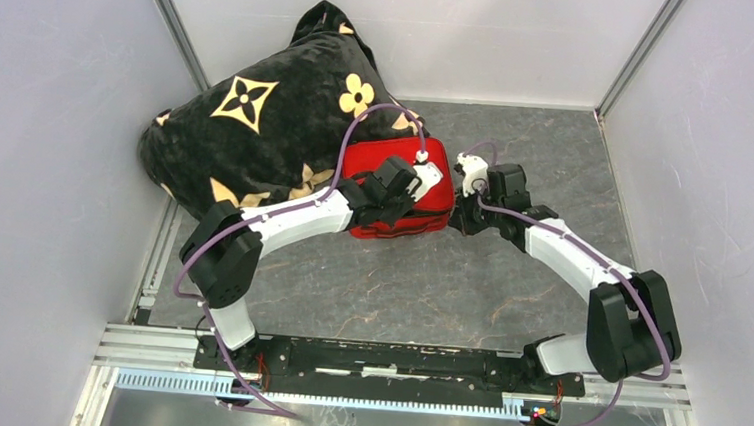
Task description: Organize the medicine kit
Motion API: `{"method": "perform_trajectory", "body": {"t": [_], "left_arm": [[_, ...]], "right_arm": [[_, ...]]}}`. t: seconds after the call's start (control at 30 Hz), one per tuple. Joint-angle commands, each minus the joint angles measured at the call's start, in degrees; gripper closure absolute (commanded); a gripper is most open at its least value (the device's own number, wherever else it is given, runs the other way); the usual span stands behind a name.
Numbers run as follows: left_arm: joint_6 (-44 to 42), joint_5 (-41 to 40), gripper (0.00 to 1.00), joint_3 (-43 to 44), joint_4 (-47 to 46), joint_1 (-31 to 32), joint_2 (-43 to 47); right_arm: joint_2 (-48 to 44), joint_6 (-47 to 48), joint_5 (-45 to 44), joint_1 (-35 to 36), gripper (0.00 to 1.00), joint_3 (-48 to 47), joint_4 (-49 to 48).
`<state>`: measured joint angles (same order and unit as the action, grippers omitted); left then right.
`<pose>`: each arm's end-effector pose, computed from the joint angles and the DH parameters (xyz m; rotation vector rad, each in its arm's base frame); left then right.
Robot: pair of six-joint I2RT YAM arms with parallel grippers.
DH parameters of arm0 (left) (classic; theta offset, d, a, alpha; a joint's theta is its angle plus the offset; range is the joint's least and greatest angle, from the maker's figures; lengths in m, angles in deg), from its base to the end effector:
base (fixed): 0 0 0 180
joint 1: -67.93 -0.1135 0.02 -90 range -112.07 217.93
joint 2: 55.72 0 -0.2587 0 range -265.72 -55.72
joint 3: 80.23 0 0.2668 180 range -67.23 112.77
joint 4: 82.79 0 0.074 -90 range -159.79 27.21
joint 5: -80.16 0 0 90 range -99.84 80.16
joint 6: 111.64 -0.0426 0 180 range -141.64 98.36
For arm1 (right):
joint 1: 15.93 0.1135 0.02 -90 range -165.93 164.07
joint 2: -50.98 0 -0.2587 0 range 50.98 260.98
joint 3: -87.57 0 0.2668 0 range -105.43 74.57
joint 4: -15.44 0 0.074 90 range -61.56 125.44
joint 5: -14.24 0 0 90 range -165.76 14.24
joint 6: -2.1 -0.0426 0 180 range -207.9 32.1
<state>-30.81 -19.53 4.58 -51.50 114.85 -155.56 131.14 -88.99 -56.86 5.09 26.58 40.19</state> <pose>0.2798 -0.2887 0.2153 1.0415 2.1261 -0.1170 0.2845 0.1241 0.2015 -0.5708 2.2871 0.5759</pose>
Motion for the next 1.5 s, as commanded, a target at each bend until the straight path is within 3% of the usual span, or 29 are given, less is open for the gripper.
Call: {"method": "perform_trajectory", "body": {"t": [0.0,0.17,0.4,0.53,0.7,1.0,1.2,1.33,1.47], "left_arm": [[3.95,2.53,0.98,2.45,-3.02,-0.95,-2.13],[3.97,3.21,0.98,2.29,-2.99,-0.95,-1.65],[4.22,4.93,0.96,1.83,-2.86,-0.95,-0.76],[4.41,4.77,0.86,1.0,-2.73,-0.95,0.91],[5.6,6.38,0.58,0.44,-2.36,-0.95,3.69],[8.57,10.77,0.45,-3.64,-2.88,-1.47,14.4],[17.87,21.28,0.42,-4.96,-8.1,-13.02,17.96],[20.78,21.49,0.4,-0.48,-8.58,-19.7,13.61],[20.32,19.06,0.4,5.47,-4.67,-21.83,6.67]], "right_arm": [[-0.87,-1.85,12.76,3.72,1.0,0.76,-3.58],[-0.13,-3.87,13.09,6.24,1.0,0.94,-6.28],[-2.3,-13.2,8.99,8.83,1.0,8.37,-20.07],[-3.54,-13.38,-1.67,8.69,1.0,9.43,-16.77],[-3.9,-13.0,-3.61,8.18,1.0,10.52,-16.77],[-4.22,-12.75,-4.47,5.2,1.0,10.71,-17.2],[-3.86,-10.18,-4.56,2.46,1.0,8.98,-15.54],[-2.34,-7.68,-2.06,2.01,1.0,7.6,-16.28],[-1.43,-6.9,0.62,1.9,1.0,8.21,-20.9]]}}
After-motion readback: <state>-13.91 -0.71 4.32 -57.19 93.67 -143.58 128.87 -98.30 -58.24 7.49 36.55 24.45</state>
